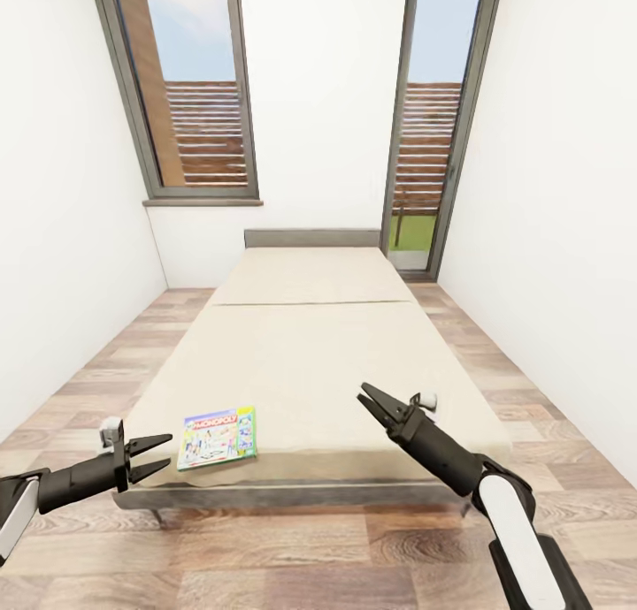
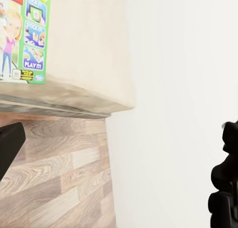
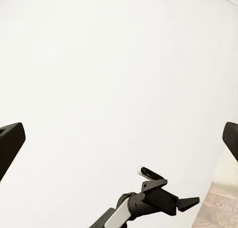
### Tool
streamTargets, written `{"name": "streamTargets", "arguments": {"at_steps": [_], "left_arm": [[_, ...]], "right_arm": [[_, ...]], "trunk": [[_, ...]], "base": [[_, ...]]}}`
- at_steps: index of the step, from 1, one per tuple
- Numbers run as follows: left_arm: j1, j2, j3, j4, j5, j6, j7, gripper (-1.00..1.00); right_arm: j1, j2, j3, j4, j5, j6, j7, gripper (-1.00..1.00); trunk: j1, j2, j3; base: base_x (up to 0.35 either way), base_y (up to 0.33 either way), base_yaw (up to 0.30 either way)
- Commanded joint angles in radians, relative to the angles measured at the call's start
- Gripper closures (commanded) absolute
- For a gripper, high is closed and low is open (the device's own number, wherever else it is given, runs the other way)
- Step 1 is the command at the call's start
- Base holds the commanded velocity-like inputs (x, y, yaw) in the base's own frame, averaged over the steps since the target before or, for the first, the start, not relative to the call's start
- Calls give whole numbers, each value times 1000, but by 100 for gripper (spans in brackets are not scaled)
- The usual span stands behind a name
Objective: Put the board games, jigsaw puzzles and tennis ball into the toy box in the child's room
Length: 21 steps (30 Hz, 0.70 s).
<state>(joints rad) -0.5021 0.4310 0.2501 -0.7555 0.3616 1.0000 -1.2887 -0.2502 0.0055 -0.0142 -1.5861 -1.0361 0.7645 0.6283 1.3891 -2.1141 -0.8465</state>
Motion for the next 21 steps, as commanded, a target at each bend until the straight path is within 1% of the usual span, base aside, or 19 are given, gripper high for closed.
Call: {"name": "streamTargets", "arguments": {"at_steps": [1,3,12,16,21], "left_arm": [[-1,0,0,0,2,8,-1,-100],[-1,0,0,0,3,8,-1,-100],[-1,0,0,-1,3,8,-1,-100],[-1,1,0,-1,3,8,-2,-100],[-1,2,0,-1,3,8,-3,-100]], "right_arm": [[1,1,-4,0,-4,5,2,-100],[4,3,-8,0,-6,4,2,-100],[9,5,-15,0,-9,1,6,-100],[10,4,-15,0,-9,0,15,-100],[9,4,-15,0,-9,-1,28,-100]], "trunk": [[4,-8,-4],[11,-22,-10],[11,-22,-10],[11,-22,-8],[11,-22,-5]], "base": [[0,0,0],[0,0,0],[0,0,-9],[0,0,-147],[0,0,-213]]}}
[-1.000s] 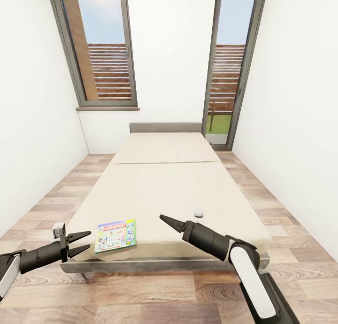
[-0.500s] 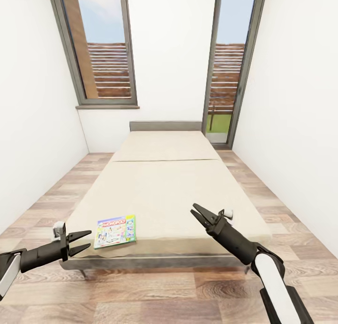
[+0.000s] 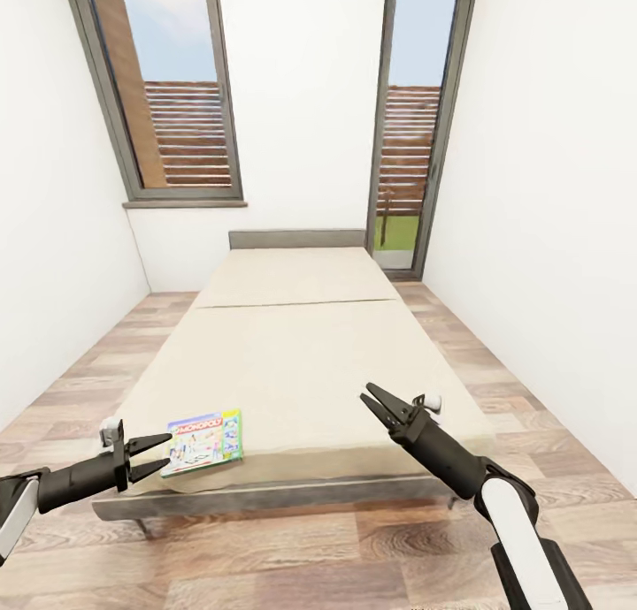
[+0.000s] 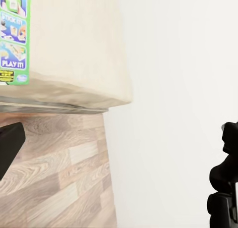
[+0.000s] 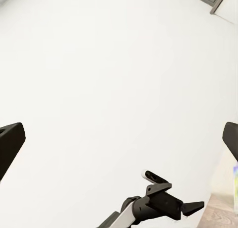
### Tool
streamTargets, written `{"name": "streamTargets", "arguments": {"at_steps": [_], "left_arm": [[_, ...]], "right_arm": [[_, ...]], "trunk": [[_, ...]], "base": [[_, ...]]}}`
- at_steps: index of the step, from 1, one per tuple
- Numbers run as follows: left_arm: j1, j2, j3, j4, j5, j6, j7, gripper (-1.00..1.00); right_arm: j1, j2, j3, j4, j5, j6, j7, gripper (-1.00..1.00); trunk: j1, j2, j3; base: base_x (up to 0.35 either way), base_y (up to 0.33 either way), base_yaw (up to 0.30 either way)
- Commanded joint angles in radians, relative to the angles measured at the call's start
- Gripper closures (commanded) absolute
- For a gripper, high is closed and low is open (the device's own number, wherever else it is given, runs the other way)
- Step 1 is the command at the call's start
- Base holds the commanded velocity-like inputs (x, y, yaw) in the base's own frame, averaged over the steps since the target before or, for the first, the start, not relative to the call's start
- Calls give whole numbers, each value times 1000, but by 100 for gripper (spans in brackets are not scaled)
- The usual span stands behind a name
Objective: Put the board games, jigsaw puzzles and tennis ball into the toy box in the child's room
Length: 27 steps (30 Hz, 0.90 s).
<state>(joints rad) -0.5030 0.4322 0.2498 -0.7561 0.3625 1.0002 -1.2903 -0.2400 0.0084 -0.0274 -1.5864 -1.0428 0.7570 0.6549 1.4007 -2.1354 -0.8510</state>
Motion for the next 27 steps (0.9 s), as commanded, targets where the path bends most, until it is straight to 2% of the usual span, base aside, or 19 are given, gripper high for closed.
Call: {"name": "streamTargets", "arguments": {"at_steps": [1,3,10,27], "left_arm": [[0,0,0,0,2,8,-2,-100],[0,0,0,0,2,8,-9,-100],[0,0,-1,0,1,8,-45,-100],[0,2,1,0,0,8,-56,-100]], "right_arm": [[-1,1,-2,0,-2,6,2,-100],[-1,1,-1,0,-2,6,4,-100],[-1,0,-1,1,-2,6,6,-100],[-1,14,14,2,13,-3,-21,-100]], "trunk": [[0,0,0],[0,0,1],[27,-49,-16],[27,-49,-16]], "base": [[0,0,-227],[-2,0,-230],[-160,0,-212],[-23,0,-22]]}}
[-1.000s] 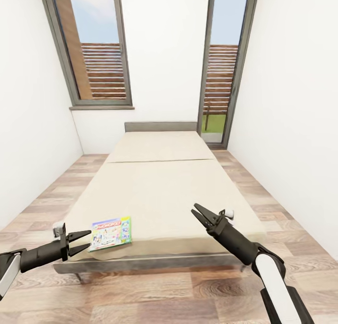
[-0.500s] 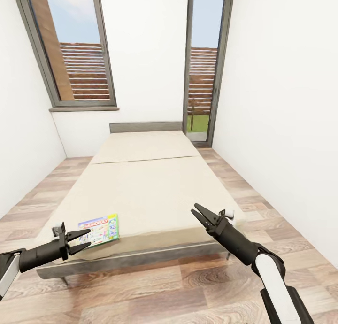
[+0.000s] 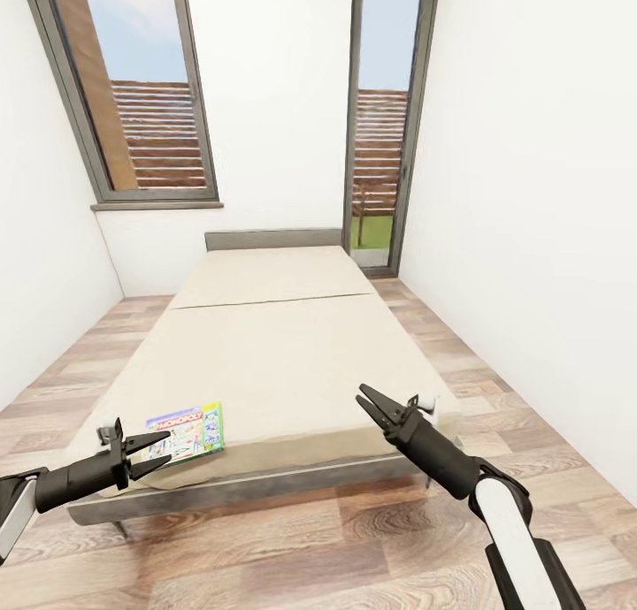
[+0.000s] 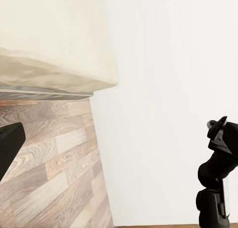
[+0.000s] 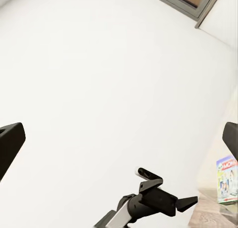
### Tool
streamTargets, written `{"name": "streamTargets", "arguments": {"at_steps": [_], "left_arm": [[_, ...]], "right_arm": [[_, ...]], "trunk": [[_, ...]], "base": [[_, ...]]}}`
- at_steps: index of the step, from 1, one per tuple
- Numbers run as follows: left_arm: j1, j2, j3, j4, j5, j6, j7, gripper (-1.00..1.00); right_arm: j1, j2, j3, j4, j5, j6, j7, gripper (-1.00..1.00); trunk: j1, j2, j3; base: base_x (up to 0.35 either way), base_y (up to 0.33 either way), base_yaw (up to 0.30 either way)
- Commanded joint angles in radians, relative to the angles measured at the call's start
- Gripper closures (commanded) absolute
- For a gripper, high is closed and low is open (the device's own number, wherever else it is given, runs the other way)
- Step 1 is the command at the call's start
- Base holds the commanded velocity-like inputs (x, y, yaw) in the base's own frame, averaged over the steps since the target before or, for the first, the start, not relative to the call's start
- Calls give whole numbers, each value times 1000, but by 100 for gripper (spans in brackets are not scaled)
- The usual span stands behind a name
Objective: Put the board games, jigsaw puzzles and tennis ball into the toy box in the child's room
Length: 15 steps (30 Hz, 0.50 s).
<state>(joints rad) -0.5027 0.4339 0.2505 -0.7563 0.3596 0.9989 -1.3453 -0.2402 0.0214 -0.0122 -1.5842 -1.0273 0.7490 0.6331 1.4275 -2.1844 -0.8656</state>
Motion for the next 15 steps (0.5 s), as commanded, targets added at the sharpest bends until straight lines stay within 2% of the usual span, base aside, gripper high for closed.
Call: {"name": "streamTargets", "arguments": {"at_steps": [1,2,5,6,8,9,12,15], "left_arm": [[0,0,0,0,2,9,-1,-100],[0,0,0,0,2,9,-1,-100],[0,0,0,0,1,9,-1,-100],[0,0,0,0,1,9,-1,-100],[0,0,0,0,1,9,-1,-100],[0,0,0,0,1,9,-1,-100],[0,0,0,0,1,9,-1,-100],[0,0,0,0,1,8,-1,-100]], "right_arm": [[-1,2,5,0,5,5,-27,-100],[-1,3,8,0,10,5,-46,-100],[-1,6,14,0,17,4,-160,-100],[-1,7,12,1,16,5,-226,-100],[0,7,6,2,13,6,-288,-100],[0,7,-2,3,6,8,-340,-100],[1,6,-7,3,-8,10,-392,-100],[1,5,-10,5,-21,16,-427,-100]], "trunk": [[0,0,-1],[0,0,-1],[0,0,-1],[0,0,-1],[0,0,-1],[0,0,-1],[0,0,-1],[11,-21,-10]], "base": [[0,0,0],[0,0,0],[0,0,0],[0,0,0],[0,0,0],[0,0,0],[0,0,0],[0,0,0]]}}
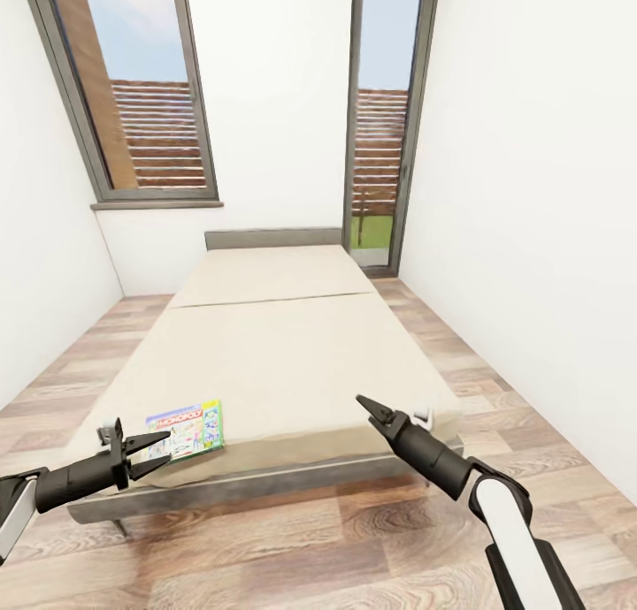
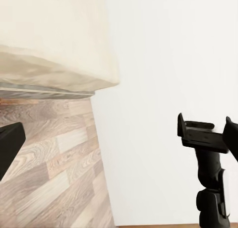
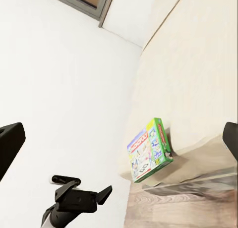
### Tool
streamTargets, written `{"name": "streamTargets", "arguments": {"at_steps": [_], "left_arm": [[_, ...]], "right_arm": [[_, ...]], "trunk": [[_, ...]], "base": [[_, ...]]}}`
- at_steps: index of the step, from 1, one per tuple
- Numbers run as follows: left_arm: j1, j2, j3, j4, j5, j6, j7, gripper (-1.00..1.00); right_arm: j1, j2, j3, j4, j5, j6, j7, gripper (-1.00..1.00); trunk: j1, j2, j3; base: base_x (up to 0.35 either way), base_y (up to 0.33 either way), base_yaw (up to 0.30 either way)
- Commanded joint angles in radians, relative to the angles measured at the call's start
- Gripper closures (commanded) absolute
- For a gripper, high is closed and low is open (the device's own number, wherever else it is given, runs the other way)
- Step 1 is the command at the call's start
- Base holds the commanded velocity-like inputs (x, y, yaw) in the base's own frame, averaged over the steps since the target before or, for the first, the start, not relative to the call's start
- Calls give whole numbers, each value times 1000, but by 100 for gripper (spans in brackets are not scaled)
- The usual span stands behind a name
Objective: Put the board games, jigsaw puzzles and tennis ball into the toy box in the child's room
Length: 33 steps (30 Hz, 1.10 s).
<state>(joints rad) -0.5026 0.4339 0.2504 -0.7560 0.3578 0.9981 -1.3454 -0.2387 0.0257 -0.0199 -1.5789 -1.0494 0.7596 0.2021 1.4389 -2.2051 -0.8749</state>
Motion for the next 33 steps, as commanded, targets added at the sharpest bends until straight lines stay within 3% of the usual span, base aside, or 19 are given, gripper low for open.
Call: {"name": "streamTargets", "arguments": {"at_steps": [1,11,33], "left_arm": [[-1,0,0,0,3,9,-1,-100],[-1,-1,0,0,3,8,-1,-100],[-1,0,1,0,6,8,-3,-100]], "right_arm": [[-1,0,-3,0,0,6,1,-100],[-1,0,-8,2,-30,6,-3,-100],[-1,-2,-8,2,-36,8,0,-100]], "trunk": [[4,-8,-4],[42,-78,-35],[126,-232,-104]], "base": [[0,0,0],[0,0,0],[0,0,0]]}}
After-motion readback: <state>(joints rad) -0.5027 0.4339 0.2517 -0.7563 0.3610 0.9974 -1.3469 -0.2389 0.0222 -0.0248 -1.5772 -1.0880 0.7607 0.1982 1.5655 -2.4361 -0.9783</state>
